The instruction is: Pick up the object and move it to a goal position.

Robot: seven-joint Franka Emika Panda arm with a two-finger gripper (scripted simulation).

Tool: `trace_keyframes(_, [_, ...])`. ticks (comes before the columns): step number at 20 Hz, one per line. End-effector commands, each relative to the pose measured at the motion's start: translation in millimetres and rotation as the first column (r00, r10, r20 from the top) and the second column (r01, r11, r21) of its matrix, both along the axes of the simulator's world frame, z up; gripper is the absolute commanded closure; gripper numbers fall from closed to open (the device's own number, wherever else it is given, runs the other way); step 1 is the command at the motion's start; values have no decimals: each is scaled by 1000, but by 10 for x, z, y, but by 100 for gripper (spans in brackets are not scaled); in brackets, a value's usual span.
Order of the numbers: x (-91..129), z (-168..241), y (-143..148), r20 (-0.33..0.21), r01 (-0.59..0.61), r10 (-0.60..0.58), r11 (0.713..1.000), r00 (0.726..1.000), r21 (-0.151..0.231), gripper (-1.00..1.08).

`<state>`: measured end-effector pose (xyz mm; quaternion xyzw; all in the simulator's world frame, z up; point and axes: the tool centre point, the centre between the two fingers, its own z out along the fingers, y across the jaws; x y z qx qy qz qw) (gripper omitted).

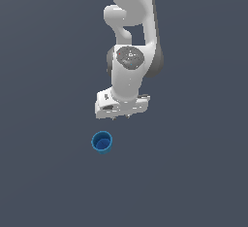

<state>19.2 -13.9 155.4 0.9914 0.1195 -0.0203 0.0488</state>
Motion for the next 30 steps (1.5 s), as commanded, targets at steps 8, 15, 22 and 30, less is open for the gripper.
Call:
trace_keyframes(8, [152,-307,-248,-131,-365,348,920,928,-141,-20])
trace_keyframes(15, [259,-491,-422,-260,-583,532,789,806,-195,-20])
trace_keyframes(22, [324,-589,-522,-344,-693,612,691,712,-206,-20])
trace_keyframes(30, [337,-618,-547,-364,-716,627,667,689,-206,-20])
